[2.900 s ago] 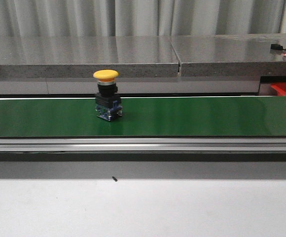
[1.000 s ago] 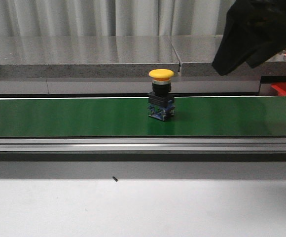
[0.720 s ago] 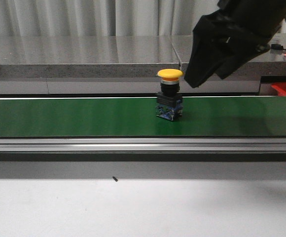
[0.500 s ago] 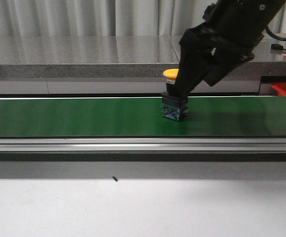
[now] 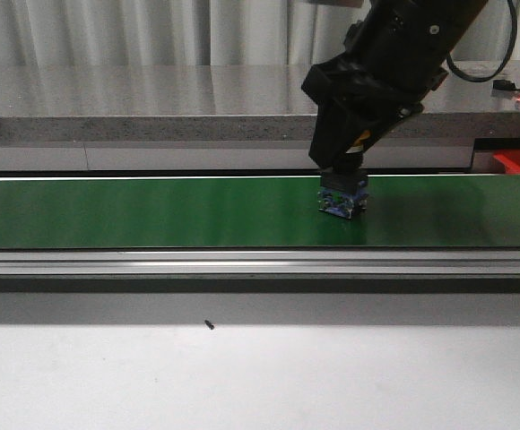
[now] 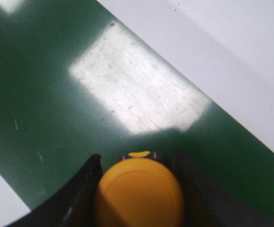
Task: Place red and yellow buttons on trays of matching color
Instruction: 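Lower the right gripper onto the second yellow button, grasp and lift, then carry the yellow button with the right gripper over the yellow tray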
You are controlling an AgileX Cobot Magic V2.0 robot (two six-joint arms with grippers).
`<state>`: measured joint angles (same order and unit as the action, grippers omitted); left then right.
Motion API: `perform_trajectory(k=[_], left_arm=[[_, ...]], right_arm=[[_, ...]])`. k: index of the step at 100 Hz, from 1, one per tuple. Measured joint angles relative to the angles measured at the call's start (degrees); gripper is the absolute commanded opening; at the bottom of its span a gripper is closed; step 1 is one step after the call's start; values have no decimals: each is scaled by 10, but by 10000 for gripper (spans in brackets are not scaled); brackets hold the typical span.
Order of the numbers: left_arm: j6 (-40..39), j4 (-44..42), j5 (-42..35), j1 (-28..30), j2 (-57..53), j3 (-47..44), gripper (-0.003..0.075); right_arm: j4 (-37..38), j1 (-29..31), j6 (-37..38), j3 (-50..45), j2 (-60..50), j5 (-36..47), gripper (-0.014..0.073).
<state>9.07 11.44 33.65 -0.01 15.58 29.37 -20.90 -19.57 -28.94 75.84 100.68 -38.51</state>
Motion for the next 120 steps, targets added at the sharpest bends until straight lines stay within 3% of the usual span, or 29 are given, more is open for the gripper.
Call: perform_trajectory(k=[24, 62, 99, 120], left_arm=[[0, 0, 0, 0, 0, 0, -20], [0, 0, 0, 0, 0, 0, -20], [0, 0, 0, 0, 0, 0, -20], [0, 0, 0, 0, 0, 0, -20]], right_arm=[[4, 2, 11, 10, 0, -21, 215], [40, 68, 141, 19, -118, -126, 215], [92, 223, 198, -49, -250, -167, 215], [100, 371, 199, -110, -286, -170, 215]])
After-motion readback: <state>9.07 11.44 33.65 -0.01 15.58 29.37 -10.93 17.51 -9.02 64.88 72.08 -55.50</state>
